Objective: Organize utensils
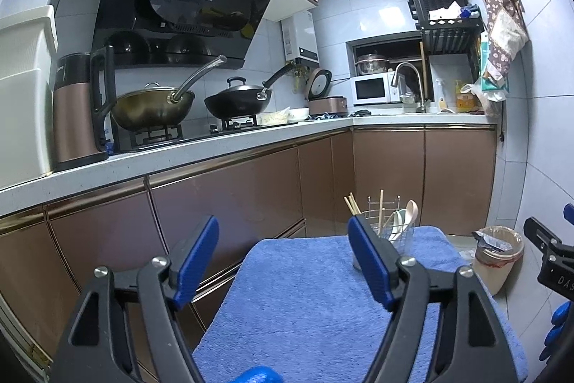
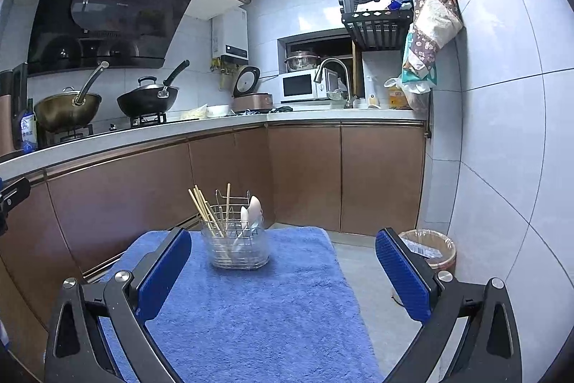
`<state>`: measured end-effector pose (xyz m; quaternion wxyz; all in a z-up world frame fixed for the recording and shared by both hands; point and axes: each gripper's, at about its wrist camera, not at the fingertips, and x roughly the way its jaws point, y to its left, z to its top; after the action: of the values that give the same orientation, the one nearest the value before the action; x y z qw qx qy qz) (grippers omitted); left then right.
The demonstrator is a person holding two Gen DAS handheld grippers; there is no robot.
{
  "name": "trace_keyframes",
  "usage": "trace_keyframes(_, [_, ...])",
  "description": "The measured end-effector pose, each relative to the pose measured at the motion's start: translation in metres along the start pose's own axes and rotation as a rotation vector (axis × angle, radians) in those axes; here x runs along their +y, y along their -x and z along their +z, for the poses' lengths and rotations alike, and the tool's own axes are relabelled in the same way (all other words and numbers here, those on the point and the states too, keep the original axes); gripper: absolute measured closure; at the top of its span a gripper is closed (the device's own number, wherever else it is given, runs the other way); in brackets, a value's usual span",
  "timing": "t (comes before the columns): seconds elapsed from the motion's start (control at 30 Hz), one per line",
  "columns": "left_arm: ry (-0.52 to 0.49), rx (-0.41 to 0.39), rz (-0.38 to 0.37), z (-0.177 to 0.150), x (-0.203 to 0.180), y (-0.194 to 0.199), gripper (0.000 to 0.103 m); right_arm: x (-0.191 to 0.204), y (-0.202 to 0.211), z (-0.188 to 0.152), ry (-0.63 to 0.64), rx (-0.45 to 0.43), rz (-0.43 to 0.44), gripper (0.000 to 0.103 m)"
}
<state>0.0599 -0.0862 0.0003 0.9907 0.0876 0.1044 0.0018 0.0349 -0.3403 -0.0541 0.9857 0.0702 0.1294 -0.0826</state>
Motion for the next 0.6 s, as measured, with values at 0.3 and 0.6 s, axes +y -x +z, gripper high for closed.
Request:
trace_keyframes(0.3, [-0.017, 0.003, 0.009, -0.005, 0.001, -0.002, 0.03, 0.009, 0.0, 0.001, 0.028, -0.003, 0.004, 0.0])
trace_keyframes(0.6, [-0.012, 0.011, 0.004, -0.005, 0.003, -0.002, 0.03, 0.016, 0.0, 0.002, 0.05, -0.007, 0.01, 0.0])
